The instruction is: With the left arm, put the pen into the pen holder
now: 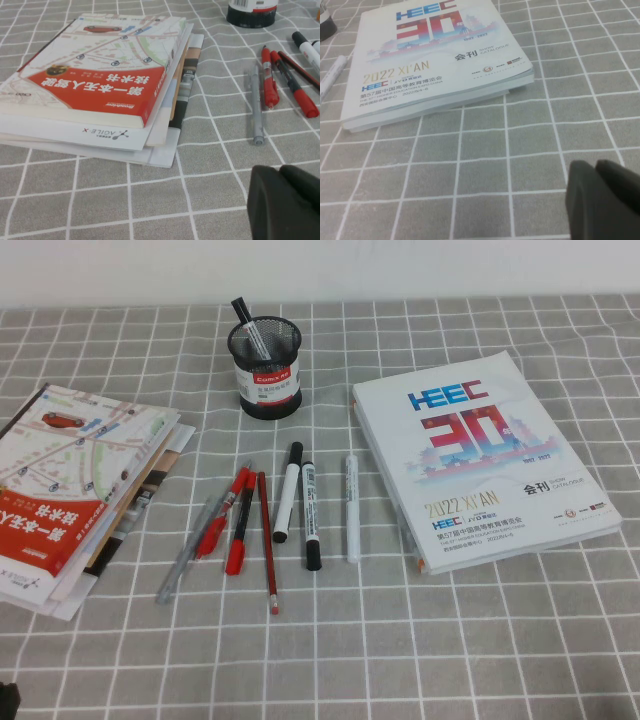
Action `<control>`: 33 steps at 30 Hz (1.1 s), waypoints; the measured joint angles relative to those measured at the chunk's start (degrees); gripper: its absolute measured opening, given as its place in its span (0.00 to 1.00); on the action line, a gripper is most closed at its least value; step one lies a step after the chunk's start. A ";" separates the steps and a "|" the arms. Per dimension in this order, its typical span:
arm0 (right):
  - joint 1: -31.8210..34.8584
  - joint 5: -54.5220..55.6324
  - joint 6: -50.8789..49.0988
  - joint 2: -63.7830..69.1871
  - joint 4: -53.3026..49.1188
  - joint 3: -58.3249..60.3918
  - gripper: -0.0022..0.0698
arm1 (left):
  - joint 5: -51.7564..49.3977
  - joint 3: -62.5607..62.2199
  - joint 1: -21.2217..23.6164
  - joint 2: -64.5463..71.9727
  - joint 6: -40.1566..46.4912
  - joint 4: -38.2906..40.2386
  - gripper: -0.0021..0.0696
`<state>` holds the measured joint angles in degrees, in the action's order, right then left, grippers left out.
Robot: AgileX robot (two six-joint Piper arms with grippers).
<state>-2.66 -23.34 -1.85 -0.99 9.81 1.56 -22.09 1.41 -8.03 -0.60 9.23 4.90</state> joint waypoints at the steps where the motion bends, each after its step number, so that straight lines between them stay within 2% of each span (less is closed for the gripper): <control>1: 0.00 0.00 0.00 0.00 0.00 0.00 0.01 | 0.00 0.00 0.00 0.00 0.00 0.00 0.03; 24: 0.00 0.00 0.00 0.00 0.31 0.00 0.01 | 1.37 0.00 0.00 0.00 0.13 -0.79 0.02; 33: 0.00 0.00 0.00 0.00 0.31 0.00 0.01 | 5.28 0.08 0.00 0.00 -1.83 7.92 0.02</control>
<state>-2.66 -23.34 -1.85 -0.99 10.12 1.56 -16.81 1.49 -8.03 -0.60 7.40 12.82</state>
